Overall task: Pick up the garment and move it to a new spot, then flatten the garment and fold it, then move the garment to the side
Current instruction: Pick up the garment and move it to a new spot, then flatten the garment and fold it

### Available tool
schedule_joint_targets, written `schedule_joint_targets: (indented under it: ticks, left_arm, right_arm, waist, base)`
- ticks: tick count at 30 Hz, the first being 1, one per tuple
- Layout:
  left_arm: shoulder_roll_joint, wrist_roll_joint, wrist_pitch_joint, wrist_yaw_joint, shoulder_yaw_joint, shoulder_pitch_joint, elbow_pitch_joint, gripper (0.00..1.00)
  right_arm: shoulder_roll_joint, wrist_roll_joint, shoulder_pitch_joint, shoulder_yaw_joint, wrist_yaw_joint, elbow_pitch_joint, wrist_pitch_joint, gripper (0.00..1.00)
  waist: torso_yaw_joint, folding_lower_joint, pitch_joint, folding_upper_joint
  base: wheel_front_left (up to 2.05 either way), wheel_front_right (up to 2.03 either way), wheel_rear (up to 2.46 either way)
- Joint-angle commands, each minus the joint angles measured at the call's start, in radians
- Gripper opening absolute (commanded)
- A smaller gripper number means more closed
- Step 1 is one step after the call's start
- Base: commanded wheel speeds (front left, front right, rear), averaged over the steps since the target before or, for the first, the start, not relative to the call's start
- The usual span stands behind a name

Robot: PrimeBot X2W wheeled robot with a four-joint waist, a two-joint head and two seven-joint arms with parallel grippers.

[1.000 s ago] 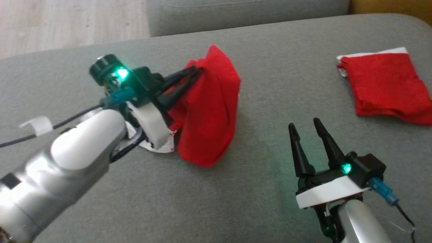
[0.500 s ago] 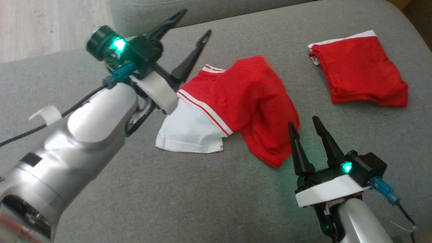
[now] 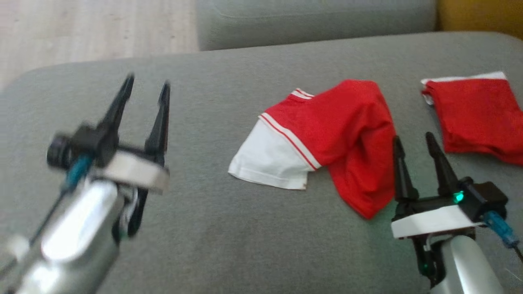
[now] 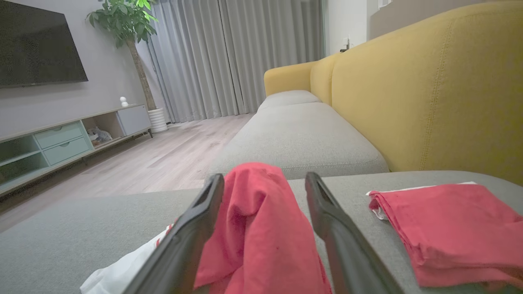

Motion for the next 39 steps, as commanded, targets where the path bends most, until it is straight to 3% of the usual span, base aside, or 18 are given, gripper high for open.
schedule_joint_targets:
  ticks: [1, 8, 14, 18, 22, 32, 36, 39]
  left_arm:
    - [0.037, 0.013, -0.005, 0.027, 0.089, 0.045, -0.078, 1.0]
    - [-0.039, 0.076, -0.005, 0.075, 0.229, 0.369, -0.246, 1.0]
    - [-0.11, 0.144, -0.005, 0.034, 0.283, 0.474, -0.259, 1.0]
    - [-0.126, 0.185, -0.005, -0.01, 0.289, 0.449, -0.241, 1.0]
    - [-0.136, 0.22, 0.006, -0.073, 0.228, 0.386, -0.194, 1.0]
    - [-0.23, 0.289, 0.195, -0.212, 0.034, 0.17, -0.005, 1.0]
    - [-0.265, 0.319, 0.247, -0.237, -0.021, 0.09, 0.105, 1.0]
    - [-0.28, 0.351, 0.272, -0.225, -0.039, 0.036, 0.196, 1.0]
  right_arm:
    - [-0.004, -0.011, -0.007, 0.003, -0.001, -0.034, -0.011, 1.0]
    - [-0.004, -0.011, 0.043, -0.016, -0.001, -0.029, -0.011, 1.0]
    - [-0.004, 0.014, 0.063, -0.01, -0.001, -0.03, -0.011, 1.0]
    - [-0.004, 0.015, 0.053, 0.004, -0.001, -0.035, -0.011, 1.0]
    - [-0.004, 0.013, 0.042, 0.005, -0.001, -0.042, -0.011, 1.0]
    - [-0.004, 0.014, -0.007, 0.017, -0.001, -0.059, -0.011, 1.0]
    - [-0.004, 0.019, -0.023, 0.029, -0.001, -0.06, -0.011, 1.0]
    - [-0.004, 0.025, -0.036, 0.046, -0.001, -0.058, -0.011, 1.0]
  waist:
    - [0.043, 0.0, -0.023, -0.0001]
    - [0.075, 0.0, -0.052, -0.0001]
    - [0.067, 0.0, -0.06, -0.0001]
    - [0.055, 0.0, -0.045, -0.0001]
    - [0.043, 0.0, -0.012, -0.0001]
    - [-0.018, 0.0, 0.111, -0.0001]
    - [-0.049, 0.0, 0.144, -0.0001]
    - [-0.077, 0.0, 0.162, -0.0001]
  base:
    - [0.0, 0.0, 0.0]
    - [0.0, 0.0, 0.0]
    - [0.0, 0.0, 0.0]
    - [0.0, 0.0, 0.0]
    - [0.0, 0.0, 0.0]
    - [0.0, 0.0, 0.0]
    - [0.0, 0.0, 0.0]
    - [0.0, 0.0, 0.0]
